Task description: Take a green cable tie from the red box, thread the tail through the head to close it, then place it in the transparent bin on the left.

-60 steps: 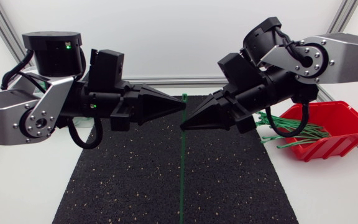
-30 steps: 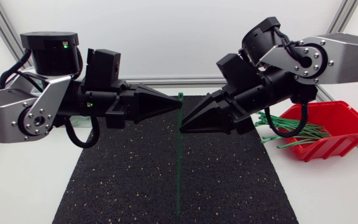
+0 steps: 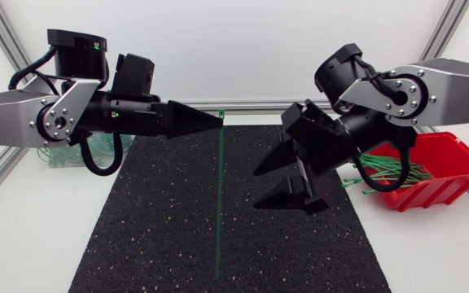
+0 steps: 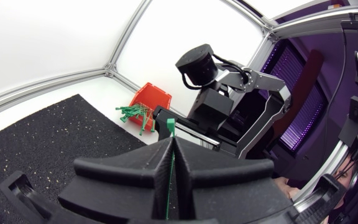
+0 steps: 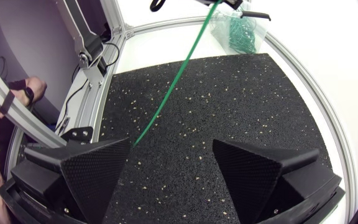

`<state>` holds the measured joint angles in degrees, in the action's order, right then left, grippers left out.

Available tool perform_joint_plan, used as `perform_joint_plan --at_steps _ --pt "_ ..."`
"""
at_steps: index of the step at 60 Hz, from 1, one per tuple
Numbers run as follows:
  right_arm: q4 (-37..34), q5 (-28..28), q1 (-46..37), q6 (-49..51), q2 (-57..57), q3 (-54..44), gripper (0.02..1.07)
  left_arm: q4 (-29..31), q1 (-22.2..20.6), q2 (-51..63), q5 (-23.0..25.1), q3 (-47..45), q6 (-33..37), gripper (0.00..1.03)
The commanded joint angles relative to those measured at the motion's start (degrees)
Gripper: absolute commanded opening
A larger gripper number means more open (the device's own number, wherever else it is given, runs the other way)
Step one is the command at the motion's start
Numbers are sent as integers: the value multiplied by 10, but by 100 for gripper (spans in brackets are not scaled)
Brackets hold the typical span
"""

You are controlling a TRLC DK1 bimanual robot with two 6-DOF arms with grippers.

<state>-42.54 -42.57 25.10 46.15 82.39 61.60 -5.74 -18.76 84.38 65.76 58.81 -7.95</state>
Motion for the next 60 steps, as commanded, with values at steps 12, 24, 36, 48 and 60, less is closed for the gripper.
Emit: perform_joint_plan --at_steps 12,24,36,48,60 --pt "-32 116 16 62 -26 -18 104 36 15 29 14 50 -10 4" --pt "54 202 5 98 -10 -40 104 58 13 54 17 74 -30 4" --pt "358 233 -2 186 -50 -155 104 61 15 92 45 101 -86 4" --pt "701 237 4 279 -54 -275 104 64 18 125 68 134 -150 4" --pt "816 180 5 433 -32 -311 103 121 31 151 75 187 -167 4"
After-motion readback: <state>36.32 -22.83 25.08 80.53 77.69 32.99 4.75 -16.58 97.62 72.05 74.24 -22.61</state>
